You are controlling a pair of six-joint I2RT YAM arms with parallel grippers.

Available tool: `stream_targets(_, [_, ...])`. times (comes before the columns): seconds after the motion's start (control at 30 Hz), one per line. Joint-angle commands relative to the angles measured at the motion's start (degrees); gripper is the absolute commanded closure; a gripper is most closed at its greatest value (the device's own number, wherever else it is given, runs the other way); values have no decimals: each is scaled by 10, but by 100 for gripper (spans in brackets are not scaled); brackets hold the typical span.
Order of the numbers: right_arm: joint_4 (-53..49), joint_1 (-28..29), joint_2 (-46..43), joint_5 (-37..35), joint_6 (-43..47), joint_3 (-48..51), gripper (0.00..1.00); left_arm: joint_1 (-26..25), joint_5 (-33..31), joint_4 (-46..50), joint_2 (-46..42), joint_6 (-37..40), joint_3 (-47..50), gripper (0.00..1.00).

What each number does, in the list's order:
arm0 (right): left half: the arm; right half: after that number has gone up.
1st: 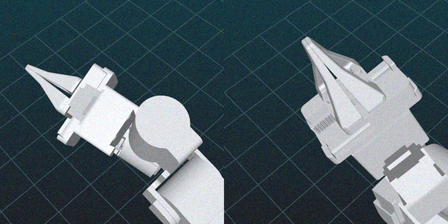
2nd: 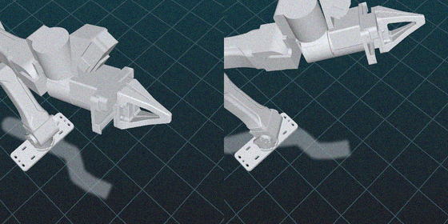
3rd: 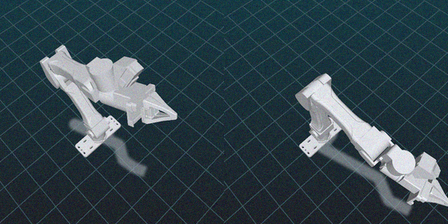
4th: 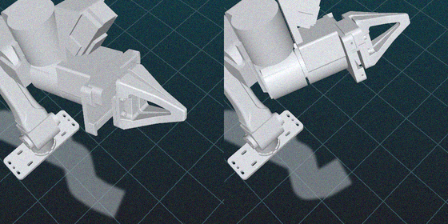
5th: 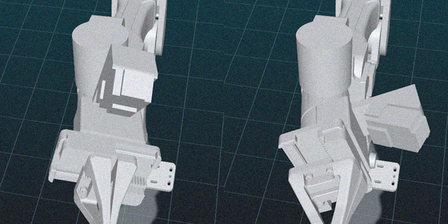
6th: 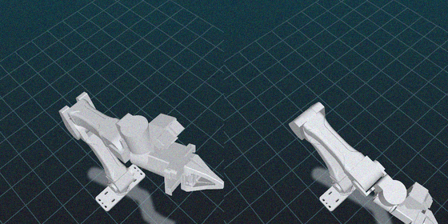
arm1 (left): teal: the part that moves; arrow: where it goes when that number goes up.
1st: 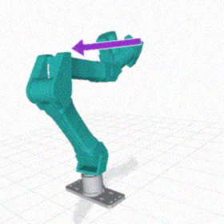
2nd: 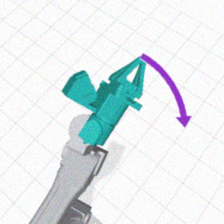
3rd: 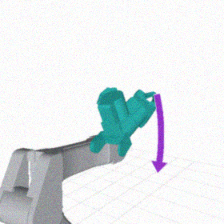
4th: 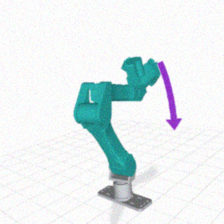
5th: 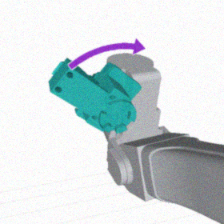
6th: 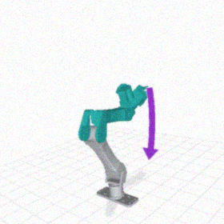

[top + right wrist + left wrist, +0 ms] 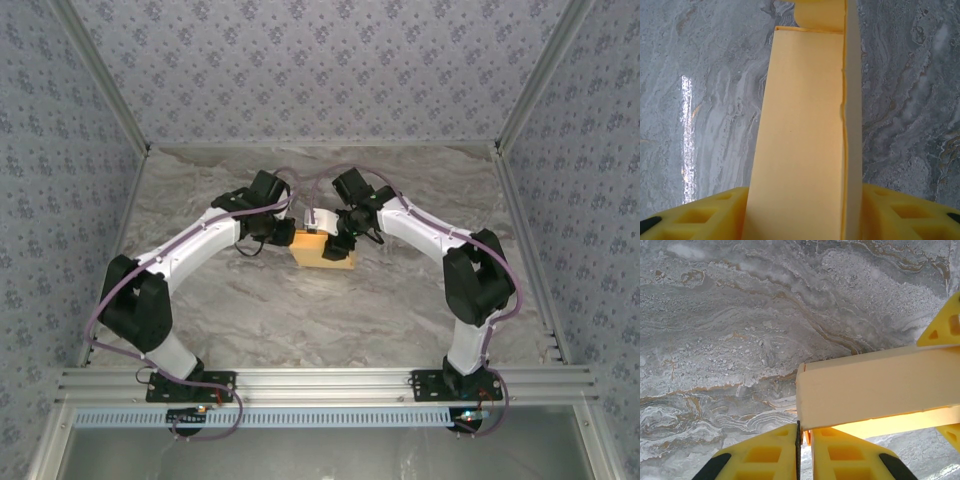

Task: Fold the paper box

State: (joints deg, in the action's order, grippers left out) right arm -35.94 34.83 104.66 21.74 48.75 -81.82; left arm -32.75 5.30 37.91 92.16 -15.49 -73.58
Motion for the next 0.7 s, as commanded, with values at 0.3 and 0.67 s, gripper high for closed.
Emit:
stream_targets(0.3, [36,13,-15,-32,-4,33,48,-8,51,19,-2,-28,-54,86])
stream_targets(0.67, [46,17,-15,-53,-8,49,44,-3,83,47,21,-52,-71,86])
